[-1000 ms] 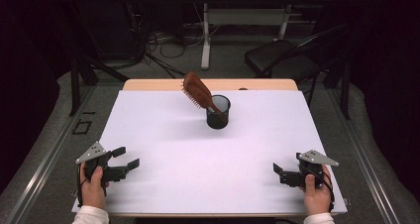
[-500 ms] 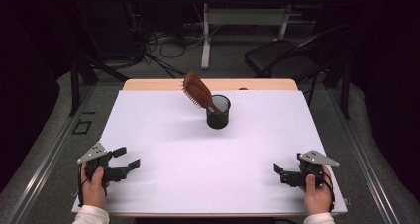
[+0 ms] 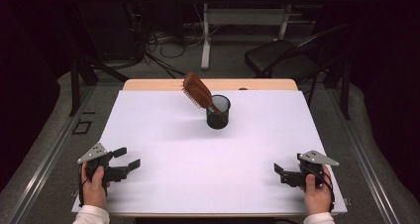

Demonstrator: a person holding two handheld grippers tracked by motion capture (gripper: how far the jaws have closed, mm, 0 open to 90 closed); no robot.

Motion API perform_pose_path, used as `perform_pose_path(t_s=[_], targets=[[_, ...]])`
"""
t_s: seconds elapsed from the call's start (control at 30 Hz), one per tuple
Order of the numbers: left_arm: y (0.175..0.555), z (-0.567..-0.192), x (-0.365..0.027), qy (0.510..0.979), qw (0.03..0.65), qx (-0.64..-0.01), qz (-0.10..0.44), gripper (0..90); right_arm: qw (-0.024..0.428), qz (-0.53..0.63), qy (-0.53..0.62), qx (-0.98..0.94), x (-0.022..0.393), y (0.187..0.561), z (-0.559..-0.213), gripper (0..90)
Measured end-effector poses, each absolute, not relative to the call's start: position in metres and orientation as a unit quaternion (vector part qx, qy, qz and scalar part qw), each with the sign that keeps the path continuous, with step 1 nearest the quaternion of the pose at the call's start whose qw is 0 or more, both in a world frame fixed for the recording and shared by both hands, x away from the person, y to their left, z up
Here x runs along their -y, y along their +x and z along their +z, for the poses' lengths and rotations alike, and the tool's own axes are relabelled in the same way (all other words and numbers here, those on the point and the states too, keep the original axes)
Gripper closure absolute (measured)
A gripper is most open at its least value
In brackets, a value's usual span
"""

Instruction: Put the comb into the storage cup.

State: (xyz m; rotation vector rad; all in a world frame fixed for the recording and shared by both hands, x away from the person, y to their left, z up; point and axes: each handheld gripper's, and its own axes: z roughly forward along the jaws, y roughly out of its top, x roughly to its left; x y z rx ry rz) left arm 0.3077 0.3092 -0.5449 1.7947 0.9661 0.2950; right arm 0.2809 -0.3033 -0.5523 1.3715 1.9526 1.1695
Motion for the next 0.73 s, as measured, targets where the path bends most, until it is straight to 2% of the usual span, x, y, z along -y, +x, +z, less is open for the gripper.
perform_pose_path(t_s=[0.73], targets=[[0.3077, -0.5447, -0.3097, 0.746, 0.516, -0.402, 0.125, 16.0, 0.239, 0.427, 0.501, -0.714, 0.3031, 0.2811, -0.5531, 2.0]])
